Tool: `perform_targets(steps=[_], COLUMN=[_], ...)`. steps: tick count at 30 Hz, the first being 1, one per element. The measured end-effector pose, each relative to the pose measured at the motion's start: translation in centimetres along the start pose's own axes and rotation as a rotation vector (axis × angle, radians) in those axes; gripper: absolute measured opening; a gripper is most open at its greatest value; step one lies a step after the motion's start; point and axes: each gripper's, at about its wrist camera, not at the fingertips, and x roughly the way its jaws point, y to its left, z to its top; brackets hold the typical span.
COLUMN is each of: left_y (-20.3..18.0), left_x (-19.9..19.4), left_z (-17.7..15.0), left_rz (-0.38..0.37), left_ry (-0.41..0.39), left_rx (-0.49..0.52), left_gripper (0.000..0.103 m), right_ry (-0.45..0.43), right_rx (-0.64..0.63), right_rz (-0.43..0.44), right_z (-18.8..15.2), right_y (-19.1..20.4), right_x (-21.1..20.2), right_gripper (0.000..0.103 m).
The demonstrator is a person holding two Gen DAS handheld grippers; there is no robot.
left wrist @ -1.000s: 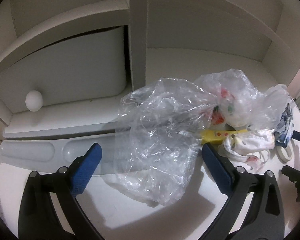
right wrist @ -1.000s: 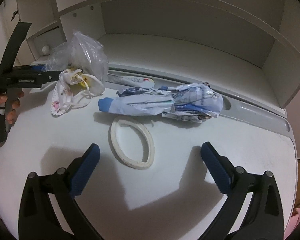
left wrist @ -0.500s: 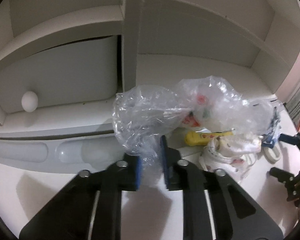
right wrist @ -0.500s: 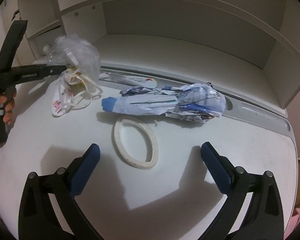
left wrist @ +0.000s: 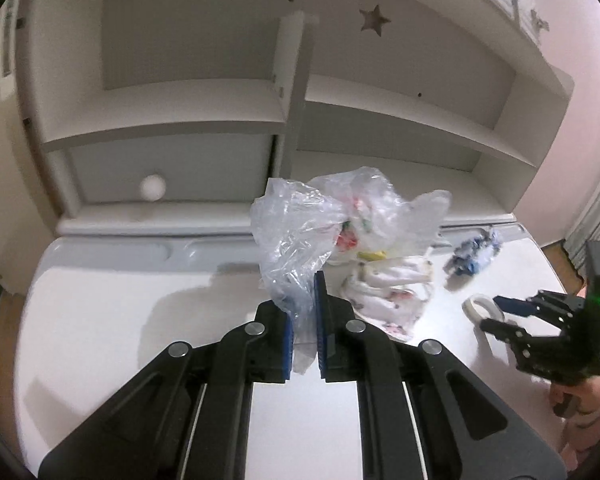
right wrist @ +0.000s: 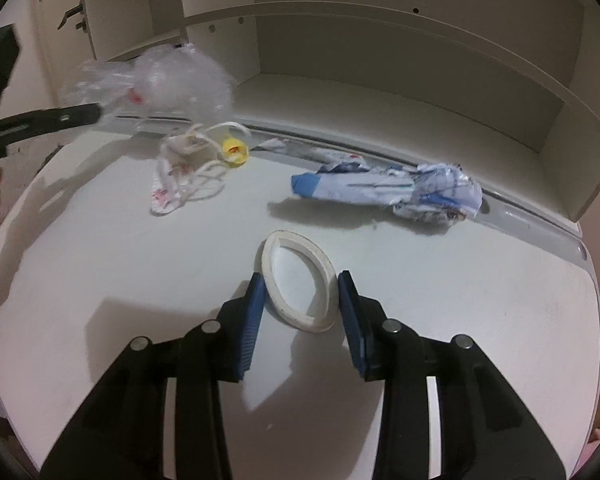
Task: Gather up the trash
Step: 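Grasp the clear plastic bag with the left tool while the right tool grasps the tape roll, then carry the plastic bag and tape roll over the black bin and open both tools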
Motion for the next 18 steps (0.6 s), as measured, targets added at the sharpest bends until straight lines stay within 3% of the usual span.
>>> perform_targets(steps=[8, 12, 18], left_y=[0.6, 1.0, 0.3], left_x=[-2.5, -4.1, -6.1], left_z=[-4.0, -4.3, -2.0], left_rz=[0.037, 0.032, 0.001], left_ry=[0.055, 0.023, -0.073], left_rx=[0.013, -0.005, -0.008], left_gripper=[0.008, 0.008, 0.008], right_ry=[0.018, 0.007, 0.011], right_rx=[-0.006, -0.007, -0.018], right_rz=[0.027, 0.029, 0.009], right_z=[-1.1, -1.5, -1.5], right_y=[1.1, 1.5, 1.7], right_x=[-0.9, -1.0, -1.2], right_gripper=[0.039, 0.041, 0.041])
